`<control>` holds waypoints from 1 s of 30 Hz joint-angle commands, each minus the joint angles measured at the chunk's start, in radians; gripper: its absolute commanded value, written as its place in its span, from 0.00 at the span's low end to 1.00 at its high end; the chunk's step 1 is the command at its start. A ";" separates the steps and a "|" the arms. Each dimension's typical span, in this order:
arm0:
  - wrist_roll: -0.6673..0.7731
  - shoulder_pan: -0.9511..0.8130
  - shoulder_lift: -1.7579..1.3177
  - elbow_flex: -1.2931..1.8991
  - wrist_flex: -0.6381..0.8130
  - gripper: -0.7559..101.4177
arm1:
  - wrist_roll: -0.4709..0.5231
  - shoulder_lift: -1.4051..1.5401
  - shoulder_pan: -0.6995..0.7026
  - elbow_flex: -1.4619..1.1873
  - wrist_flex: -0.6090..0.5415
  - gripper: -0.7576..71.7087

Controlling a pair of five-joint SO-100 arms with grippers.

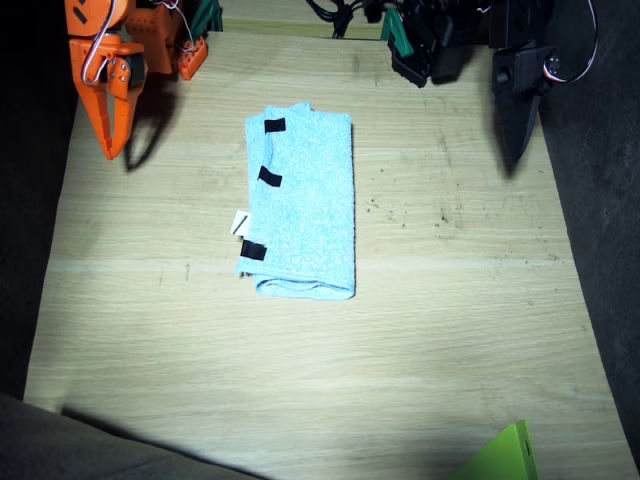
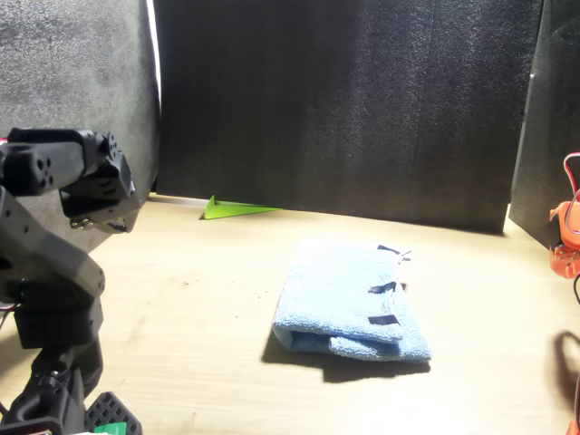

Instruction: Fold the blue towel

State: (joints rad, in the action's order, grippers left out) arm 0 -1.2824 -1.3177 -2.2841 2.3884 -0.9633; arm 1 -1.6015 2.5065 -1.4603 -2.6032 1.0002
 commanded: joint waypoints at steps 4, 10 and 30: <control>-0.081 -0.041 -0.360 0.192 -0.106 0.00 | 0.087 0.604 0.023 -0.170 0.225 0.01; -0.141 0.000 -0.893 0.379 -0.397 0.00 | 0.051 0.641 0.060 -0.184 0.264 0.09; -0.189 0.035 -0.891 0.348 -0.528 0.00 | 0.003 0.643 0.144 -0.176 0.298 0.01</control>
State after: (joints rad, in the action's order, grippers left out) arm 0 -1.4496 -1.2839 -3.1615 2.7290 -1.4818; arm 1 -1.5769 3.1447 -1.3269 -2.7780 1.2885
